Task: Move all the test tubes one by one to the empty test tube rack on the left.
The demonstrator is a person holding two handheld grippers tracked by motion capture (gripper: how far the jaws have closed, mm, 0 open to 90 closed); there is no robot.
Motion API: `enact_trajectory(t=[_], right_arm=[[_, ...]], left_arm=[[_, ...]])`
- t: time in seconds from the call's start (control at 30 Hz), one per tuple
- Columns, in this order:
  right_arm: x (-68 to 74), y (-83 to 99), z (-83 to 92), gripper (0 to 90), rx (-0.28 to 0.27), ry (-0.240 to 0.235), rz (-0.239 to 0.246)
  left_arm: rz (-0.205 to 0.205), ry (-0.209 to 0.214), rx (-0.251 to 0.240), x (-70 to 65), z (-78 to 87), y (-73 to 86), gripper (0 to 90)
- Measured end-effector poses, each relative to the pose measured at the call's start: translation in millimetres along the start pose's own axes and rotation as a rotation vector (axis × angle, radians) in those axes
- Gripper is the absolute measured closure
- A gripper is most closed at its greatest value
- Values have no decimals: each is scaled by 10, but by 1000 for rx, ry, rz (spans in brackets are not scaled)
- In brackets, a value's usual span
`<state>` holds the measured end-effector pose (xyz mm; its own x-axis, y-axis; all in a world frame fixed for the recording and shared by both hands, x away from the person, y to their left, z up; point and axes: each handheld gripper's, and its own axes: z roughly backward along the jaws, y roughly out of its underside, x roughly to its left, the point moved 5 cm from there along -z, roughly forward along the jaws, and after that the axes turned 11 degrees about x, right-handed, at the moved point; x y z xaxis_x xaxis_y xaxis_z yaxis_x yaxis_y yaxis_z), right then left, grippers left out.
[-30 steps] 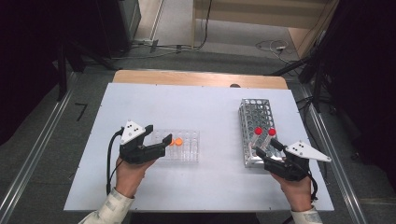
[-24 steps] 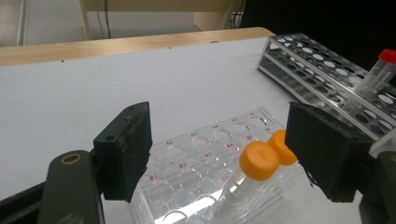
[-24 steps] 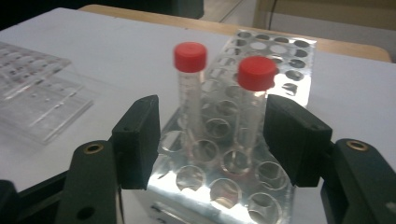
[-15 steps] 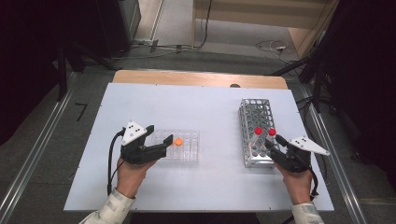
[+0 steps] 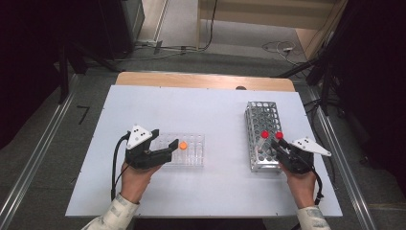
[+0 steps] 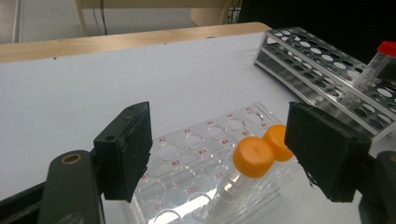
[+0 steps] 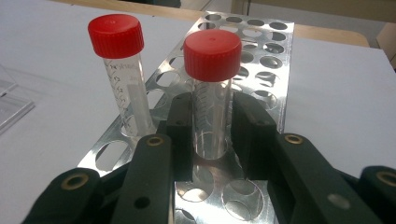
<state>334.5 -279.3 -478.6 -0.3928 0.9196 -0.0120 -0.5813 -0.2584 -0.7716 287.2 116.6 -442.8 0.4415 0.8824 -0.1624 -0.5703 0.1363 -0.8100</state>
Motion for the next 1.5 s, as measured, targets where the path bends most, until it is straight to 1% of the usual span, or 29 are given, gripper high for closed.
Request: enact_trajectory(t=[0.17,0.33,0.4,0.43,0.47,0.57,0.67,0.7,0.77,0.8,0.83,0.9,0.93,1.03,1.07,1.17,1.2,1.33,1.47,1.5], right_arm=[[8,-3,-2,709,-2,0,7],[-10,-25,41,711,-18,-1,-2],[-12,-62,104,713,-37,-4,-13],[-12,-62,104,713,-37,-4,-13],[-11,-97,152,713,-52,-4,-14],[-9,-131,201,715,-66,-1,-12],[4,-198,311,717,-96,7,-2],[4,-198,311,717,-96,7,-2],[17,-239,402,717,-118,7,2],[17,-239,402,717,-118,7,2],[26,-258,458,717,-127,5,5],[30,-266,484,717,-133,2,6],[38,-274,533,717,-137,-5,3],[52,-275,575,717,-138,-16,-1],[71,-273,608,717,-136,-33,1],[94,-271,635,718,-135,-44,6],[116,-270,660,717,-131,-61,4],[162,-266,688,718,-126,-84,10],[205,-267,693,718,-122,-94,21],[243,-271,692,718,-123,-106,27]], left_arm=[[0,1,-3,-7,-1,-1,237],[-4,2,-2,-9,11,-5,238],[-2,4,-6,-12,16,-9,237],[-3,5,-8,-14,17,-10,237],[-4,4,-7,-15,17,-10,237],[-6,3,-7,-25,15,-11,236],[-9,4,-8,-31,18,-13,232],[-9,4,-8,-32,19,-14,232],[-9,3,-8,-32,22,-15,226],[-9,3,-9,-32,23,-16,226],[-9,3,-9,-32,24,-16,226],[-7,4,-12,-33,27,-18,225],[-9,4,-13,-35,31,-20,224],[-8,3,-15,-36,34,-22,221],[-9,3,-14,-38,35,-24,214],[-6,1,-15,-40,40,-27,212],[-5,1,-16,-42,41,-28,208],[-6,3,-17,-44,43,-29,208],[-6,5,-18,-48,43,-30,208],[-6,6,-18,-50,44,-31,209]])
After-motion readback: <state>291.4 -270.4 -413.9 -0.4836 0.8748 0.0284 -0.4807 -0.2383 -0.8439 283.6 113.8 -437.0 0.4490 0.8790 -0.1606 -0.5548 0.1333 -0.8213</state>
